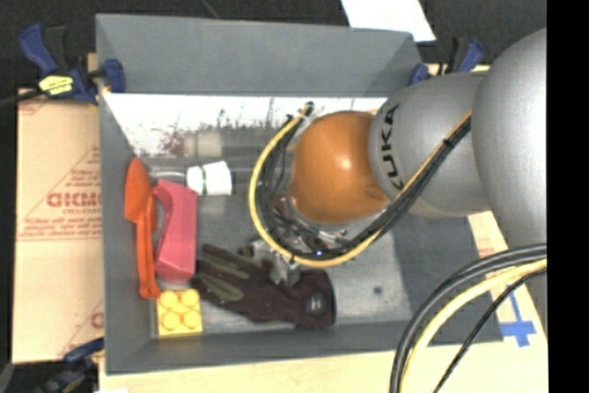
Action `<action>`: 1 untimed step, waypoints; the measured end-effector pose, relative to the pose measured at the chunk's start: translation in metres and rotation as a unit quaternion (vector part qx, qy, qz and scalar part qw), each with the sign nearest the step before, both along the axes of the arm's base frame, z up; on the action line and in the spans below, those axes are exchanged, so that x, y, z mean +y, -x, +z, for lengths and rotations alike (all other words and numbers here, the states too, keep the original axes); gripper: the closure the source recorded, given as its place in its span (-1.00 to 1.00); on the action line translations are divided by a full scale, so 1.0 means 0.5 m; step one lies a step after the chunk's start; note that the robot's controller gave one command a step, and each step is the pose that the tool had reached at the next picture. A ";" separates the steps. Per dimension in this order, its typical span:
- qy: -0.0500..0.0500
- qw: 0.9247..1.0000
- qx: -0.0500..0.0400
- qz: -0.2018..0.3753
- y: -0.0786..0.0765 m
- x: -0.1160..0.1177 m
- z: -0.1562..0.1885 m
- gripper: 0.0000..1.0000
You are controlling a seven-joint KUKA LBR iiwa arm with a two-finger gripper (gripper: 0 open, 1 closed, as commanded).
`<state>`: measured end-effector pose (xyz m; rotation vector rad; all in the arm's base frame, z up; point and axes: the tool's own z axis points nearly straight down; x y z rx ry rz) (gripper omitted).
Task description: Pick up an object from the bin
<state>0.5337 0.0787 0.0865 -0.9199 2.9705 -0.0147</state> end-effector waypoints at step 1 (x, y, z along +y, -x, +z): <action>0.001 1.000 -0.001 0.022 -0.001 0.000 -0.003 1.00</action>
Offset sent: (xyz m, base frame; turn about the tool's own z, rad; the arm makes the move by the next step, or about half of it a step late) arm 0.0308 -0.0132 -0.0165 -0.0954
